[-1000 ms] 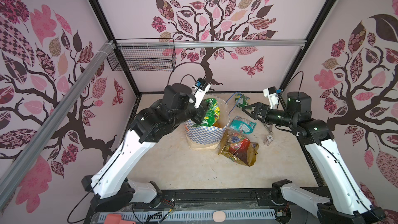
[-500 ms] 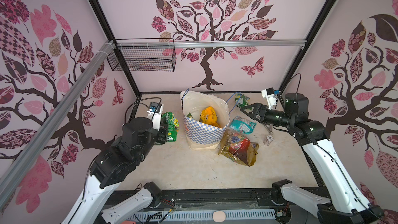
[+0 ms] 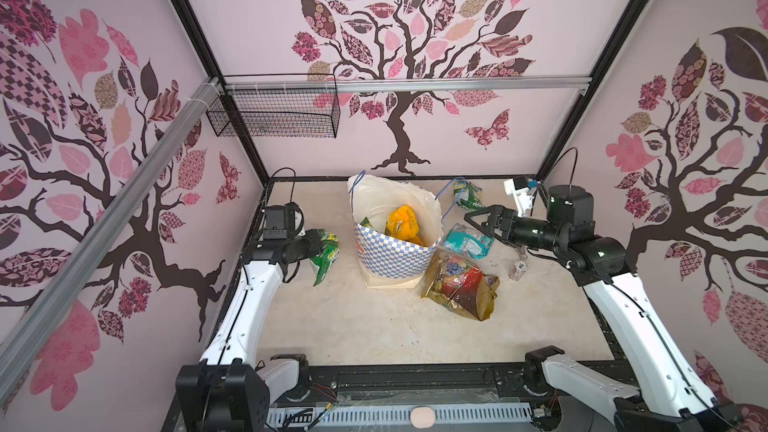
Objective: Take the snacks out of the paper bag
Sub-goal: Place the snack at the middle-left of the table.
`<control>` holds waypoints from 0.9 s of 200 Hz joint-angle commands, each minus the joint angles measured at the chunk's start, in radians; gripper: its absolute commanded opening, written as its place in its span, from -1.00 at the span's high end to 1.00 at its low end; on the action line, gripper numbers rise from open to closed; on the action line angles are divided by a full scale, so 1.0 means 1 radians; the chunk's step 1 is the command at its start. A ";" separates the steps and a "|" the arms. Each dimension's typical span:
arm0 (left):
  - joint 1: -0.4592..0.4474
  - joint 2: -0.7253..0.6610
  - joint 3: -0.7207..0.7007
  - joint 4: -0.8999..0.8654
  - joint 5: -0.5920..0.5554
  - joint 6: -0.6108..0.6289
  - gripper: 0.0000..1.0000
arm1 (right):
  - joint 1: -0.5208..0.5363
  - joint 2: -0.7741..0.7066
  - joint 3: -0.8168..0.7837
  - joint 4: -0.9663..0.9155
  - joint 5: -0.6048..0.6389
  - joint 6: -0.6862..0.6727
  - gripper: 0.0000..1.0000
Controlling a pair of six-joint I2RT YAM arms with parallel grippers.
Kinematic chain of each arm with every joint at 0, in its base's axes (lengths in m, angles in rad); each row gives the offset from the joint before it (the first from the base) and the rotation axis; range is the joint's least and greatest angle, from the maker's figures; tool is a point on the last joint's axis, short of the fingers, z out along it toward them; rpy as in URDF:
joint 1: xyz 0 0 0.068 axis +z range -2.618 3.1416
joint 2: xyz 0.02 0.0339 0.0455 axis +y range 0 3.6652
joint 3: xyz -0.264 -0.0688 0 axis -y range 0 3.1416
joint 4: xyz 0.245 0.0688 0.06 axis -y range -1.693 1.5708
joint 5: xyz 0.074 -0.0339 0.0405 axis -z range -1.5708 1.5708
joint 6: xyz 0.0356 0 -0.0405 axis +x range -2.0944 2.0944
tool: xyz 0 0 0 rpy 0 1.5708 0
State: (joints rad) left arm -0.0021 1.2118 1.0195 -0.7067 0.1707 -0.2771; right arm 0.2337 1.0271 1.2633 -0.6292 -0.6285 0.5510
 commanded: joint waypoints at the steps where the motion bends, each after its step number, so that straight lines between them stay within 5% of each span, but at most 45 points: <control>1: 0.005 0.043 -0.045 0.170 0.021 -0.054 1.00 | 0.004 -0.030 -0.003 -0.037 0.030 -0.035 -1.00; 40: 0.004 0.165 -0.089 0.224 -0.117 -0.072 1.00 | 0.004 -0.024 -0.004 -0.029 0.029 -0.048 -1.00; 83: 0.005 0.245 -0.048 0.214 -0.112 -0.106 1.00 | 0.004 -0.015 -0.028 0.025 0.014 -0.026 -1.00; 138: 0.004 0.232 -0.047 0.193 -0.105 -0.107 0.31 | 0.005 -0.027 -0.033 0.035 0.023 -0.017 -1.00; 180: 0.004 0.070 0.007 0.123 -0.078 -0.123 0.07 | 0.005 -0.033 -0.011 0.016 0.027 -0.028 -1.00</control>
State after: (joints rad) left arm -0.0006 1.3994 0.9554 -0.5568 0.0681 -0.3931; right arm 0.2337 1.0122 1.2312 -0.6060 -0.6056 0.5274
